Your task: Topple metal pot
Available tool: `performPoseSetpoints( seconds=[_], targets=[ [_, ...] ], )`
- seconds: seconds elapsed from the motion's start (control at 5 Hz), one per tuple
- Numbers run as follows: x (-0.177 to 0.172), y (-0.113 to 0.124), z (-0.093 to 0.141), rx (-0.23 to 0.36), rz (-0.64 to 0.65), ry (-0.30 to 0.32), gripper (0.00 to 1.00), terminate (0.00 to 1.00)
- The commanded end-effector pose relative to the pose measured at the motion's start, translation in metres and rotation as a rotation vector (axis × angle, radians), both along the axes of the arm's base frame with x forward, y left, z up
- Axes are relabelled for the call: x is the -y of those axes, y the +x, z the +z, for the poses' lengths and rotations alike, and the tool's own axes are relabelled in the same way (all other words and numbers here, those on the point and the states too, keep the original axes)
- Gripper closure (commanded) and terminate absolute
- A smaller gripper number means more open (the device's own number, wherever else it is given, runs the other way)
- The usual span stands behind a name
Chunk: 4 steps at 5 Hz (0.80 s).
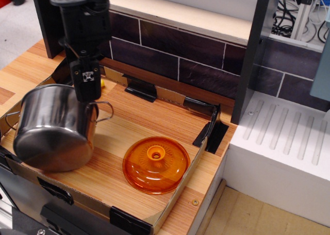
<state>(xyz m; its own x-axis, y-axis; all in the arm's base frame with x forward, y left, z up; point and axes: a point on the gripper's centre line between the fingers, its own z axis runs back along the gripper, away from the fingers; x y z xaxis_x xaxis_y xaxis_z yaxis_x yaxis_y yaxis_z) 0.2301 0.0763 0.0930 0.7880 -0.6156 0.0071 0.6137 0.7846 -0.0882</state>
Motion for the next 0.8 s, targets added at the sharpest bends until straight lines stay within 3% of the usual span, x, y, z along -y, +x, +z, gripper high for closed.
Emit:
performPoseSetpoints(
  seconds=[0.0,0.2,0.6],
  targets=[
    [-0.017,0.001,0.083,0.263,0.132,0.061,0.00,0.00],
    [-0.026,-0.001,0.133,0.298,0.223,0.083,0.00,0.00],
    [-0.026,-0.001,0.133,0.298,0.223,0.083,0.00,0.00]
  ],
)
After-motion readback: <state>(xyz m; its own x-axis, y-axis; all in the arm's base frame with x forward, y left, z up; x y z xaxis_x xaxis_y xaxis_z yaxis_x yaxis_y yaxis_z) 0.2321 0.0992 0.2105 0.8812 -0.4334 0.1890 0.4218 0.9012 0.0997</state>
